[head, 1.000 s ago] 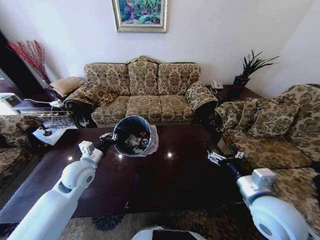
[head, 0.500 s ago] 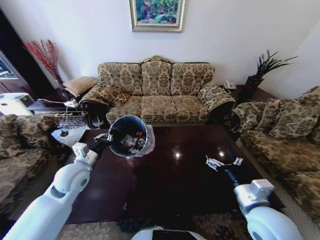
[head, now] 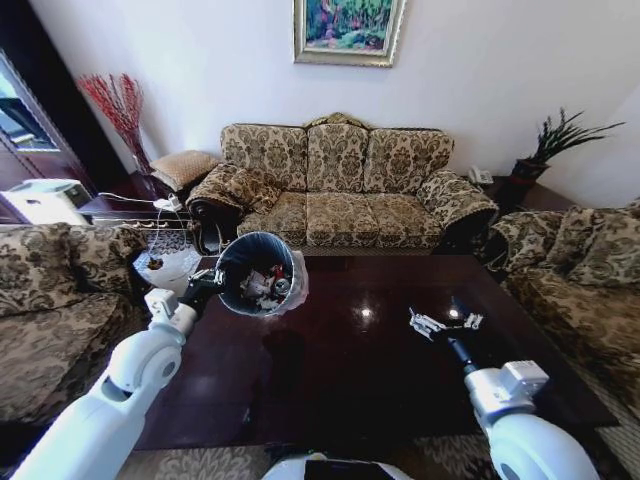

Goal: Move to the front of the table and place the trash on the table into the trash bin.

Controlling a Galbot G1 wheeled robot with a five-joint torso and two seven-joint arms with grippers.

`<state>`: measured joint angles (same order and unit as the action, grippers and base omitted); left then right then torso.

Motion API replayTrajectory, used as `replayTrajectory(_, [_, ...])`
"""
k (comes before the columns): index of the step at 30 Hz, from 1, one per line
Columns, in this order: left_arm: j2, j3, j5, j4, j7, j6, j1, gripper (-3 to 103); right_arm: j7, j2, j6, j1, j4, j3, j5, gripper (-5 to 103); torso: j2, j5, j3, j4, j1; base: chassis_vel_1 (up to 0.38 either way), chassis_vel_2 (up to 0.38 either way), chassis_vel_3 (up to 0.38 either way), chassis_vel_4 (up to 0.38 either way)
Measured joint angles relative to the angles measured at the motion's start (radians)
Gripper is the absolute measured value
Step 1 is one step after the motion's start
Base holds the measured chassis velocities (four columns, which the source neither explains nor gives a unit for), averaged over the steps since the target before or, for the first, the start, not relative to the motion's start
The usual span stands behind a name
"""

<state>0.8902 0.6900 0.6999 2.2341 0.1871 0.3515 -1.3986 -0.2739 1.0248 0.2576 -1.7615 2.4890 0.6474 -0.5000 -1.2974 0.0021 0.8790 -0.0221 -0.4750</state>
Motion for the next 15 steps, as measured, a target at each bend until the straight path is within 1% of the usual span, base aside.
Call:
replayTrajectory(2, [0.000,0.001,0.000,0.001,0.000,0.000,-0.001,3,0.000,0.001,-0.001,0.001,-0.001,-0.003,0.002,100,0.003,-0.0007,-0.002,0.0001,0.002,-0.011,-0.051,0.045,0.066])
replayTrajectory(3, [0.001,0.002,0.000,0.002,-0.001,0.000,-0.004,3,0.001,0.003,-0.001,0.003,-0.002,-0.007,0.004,100,0.009,-0.0018,-0.005,0.0003,0.004,-0.011,-0.003,0.071,0.066])
replayTrajectory(7, [0.002,0.005,-0.005,0.005,-0.005,0.000,-0.008,3,0.001,0.004,-0.003,0.006,-0.002,-0.012,0.006,100,0.022,-0.0018,-0.012,-0.0001,0.011,-0.003,0.011,0.032,0.030])
replayTrajectory(9, [0.004,0.006,-0.008,0.005,-0.011,0.000,-0.010,3,0.001,0.004,-0.003,0.007,-0.002,-0.012,0.012,100,0.032,-0.0028,-0.017,-0.0004,0.016,0.090,0.093,0.046,0.049])
replayTrajectory(13, [0.006,0.005,-0.010,0.007,-0.011,-0.002,-0.012,3,0.000,0.004,-0.002,0.006,-0.001,-0.013,0.021,100,0.047,-0.0026,-0.025,-0.0010,0.022,0.114,0.114,0.065,0.075])
replayTrajectory(15, [0.006,0.000,-0.014,0.007,-0.011,-0.017,-0.014,3,0.000,0.004,0.012,0.004,0.004,-0.014,0.030,100,0.057,-0.0025,-0.031,-0.0010,0.026,0.111,0.103,0.085,0.090])
